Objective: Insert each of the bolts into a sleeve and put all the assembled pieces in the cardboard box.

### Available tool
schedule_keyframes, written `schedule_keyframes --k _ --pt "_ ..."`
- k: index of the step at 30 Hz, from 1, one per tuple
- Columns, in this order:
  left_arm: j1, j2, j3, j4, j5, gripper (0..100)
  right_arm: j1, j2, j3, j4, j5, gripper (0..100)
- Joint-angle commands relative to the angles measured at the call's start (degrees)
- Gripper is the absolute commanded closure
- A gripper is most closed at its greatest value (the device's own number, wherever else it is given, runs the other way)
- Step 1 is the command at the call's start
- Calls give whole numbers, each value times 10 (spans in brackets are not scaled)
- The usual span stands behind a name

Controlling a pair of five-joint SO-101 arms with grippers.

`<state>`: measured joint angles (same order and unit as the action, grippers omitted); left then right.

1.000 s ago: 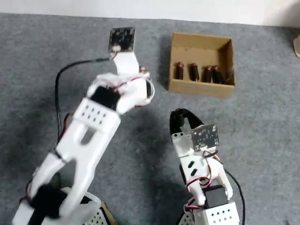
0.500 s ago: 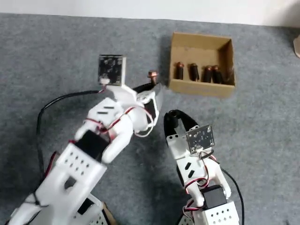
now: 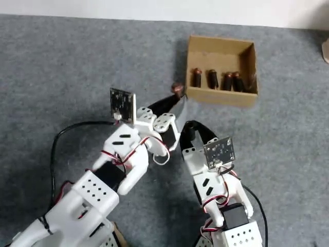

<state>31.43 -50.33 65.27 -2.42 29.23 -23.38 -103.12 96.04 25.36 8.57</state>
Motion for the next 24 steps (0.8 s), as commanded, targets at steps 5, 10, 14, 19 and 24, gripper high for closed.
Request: schedule_keyframes --k 5,10,14,19,24 --pt "15 -21 17 -40 -4 995 -7 -15 66 1 7 995" --pt "32 -20 17 -41 -5 995 -7 -15 66 1 7 995" --pt "34 -20 17 -42 -4 995 -7 -15 66 2 7 995" --pt "30 -20 19 -42 -5 995 -22 -15 65 2 4 995" --pt "29 -20 20 -42 -7 995 -23 -16 65 2 4 995"
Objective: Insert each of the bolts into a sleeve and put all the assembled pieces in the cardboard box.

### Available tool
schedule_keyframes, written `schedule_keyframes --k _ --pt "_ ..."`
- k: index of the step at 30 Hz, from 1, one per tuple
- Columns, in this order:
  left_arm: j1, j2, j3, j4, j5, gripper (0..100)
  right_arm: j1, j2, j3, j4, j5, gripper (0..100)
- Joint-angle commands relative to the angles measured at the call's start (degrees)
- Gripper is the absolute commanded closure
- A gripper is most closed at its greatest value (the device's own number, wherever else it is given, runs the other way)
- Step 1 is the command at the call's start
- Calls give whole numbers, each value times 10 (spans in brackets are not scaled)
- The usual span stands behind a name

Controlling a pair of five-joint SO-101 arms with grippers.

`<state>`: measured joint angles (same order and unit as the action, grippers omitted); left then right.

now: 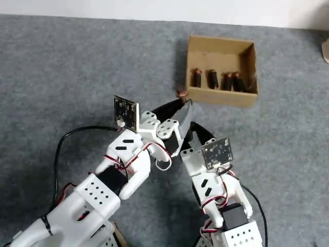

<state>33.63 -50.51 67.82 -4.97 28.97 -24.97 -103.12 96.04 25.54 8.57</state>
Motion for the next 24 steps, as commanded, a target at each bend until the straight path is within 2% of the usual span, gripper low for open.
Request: schedule_keyframes --k 1,13,17,24 --pt "7 -18 -5 -17 -4 995 -8 -16 65 0 4 995" --pt "-15 -22 11 -13 -7 995 -19 -16 62 -1 4 995" --pt "-10 -19 23 -16 -51 995 -17 -16 62 -1 4 995" --pt "-10 -22 58 -14 -53 993 -15 -16 59 -2 4 995"
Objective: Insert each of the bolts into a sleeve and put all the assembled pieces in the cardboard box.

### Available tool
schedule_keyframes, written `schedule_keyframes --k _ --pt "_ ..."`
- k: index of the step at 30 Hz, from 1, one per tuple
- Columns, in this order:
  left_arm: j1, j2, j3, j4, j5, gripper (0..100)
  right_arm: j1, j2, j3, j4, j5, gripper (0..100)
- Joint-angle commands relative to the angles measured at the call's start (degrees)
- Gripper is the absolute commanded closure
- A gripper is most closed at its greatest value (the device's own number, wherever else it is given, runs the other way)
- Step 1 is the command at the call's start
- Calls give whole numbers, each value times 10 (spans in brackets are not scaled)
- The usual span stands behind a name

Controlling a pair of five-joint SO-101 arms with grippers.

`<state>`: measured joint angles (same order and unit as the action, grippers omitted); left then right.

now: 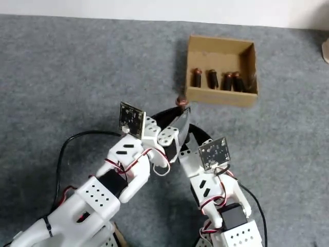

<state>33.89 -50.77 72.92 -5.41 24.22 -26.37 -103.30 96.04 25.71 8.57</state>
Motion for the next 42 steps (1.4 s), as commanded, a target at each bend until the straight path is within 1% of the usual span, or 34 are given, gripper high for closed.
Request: schedule_keyframes --k 1,4,6,9,11,14,17,21,25,28,30,32,34,37,40,42 --pt "-13 -20 12 -9 -5 992 5 -15 59 -4 4 995" --pt "-11 -15 19 -7 -5 970 46 -15 56 -7 4 995" --pt "-2 -15 19 11 -5 898 60 -15 53 -22 4 995" --pt "1 -15 18 36 -3 751 62 -15 52 -28 4 995" --pt "0 -15 18 52 -3 670 63 -15 52 -29 3 995" --pt "0 -20 18 86 -2 602 65 -15 52 -29 3 995" --pt "-8 -20 18 106 -3 598 67 -15 52 -27 3 995" --pt "-50 -16 0 141 -3 601 104 -8 48 -27 3 995" --pt "-80 -15 -53 248 -4 601 133 -7 47 -24 5 995" --pt "-87 -15 -81 307 -5 601 135 -7 29 16 6 995" --pt "-87 -15 -86 316 -5 601 136 -1 0 53 5 995" --pt "-87 -15 -84 316 -5 601 137 22 -33 67 4 995" --pt "-87 -15 -84 318 -6 601 138 65 -64 67 4 995" --pt "-108 -15 -84 318 -6 601 138 160 -110 65 4 995" --pt "-136 -15 -84 318 -6 601 159 264 -175 39 4 995" --pt "-147 -15 -83 318 -6 601 186 334 -216 7 4 995"
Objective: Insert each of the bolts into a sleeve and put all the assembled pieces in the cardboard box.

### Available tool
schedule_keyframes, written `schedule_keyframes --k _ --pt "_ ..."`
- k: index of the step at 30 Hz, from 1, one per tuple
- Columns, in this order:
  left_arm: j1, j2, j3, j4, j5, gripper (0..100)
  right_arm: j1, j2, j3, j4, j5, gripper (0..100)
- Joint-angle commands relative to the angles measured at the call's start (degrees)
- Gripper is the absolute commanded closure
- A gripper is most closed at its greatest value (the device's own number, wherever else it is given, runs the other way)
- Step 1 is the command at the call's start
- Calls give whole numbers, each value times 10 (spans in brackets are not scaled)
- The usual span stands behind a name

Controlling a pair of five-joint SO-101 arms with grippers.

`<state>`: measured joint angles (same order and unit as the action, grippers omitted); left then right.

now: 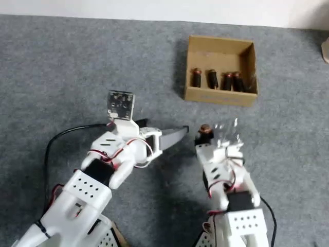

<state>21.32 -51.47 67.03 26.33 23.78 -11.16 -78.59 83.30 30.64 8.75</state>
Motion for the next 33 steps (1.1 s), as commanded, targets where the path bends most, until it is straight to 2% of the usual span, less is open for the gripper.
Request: schedule_keyframes --k 1,8,33 --pt "-23 -7 -24 1 -2 601 45 121 -109 -55 3 995" --pt "-19 -7 -23 2 -47 601 80 330 -271 -87 2 995" --pt "-18 -7 -15 -2 -51 601 95 917 -841 -87 2 995"
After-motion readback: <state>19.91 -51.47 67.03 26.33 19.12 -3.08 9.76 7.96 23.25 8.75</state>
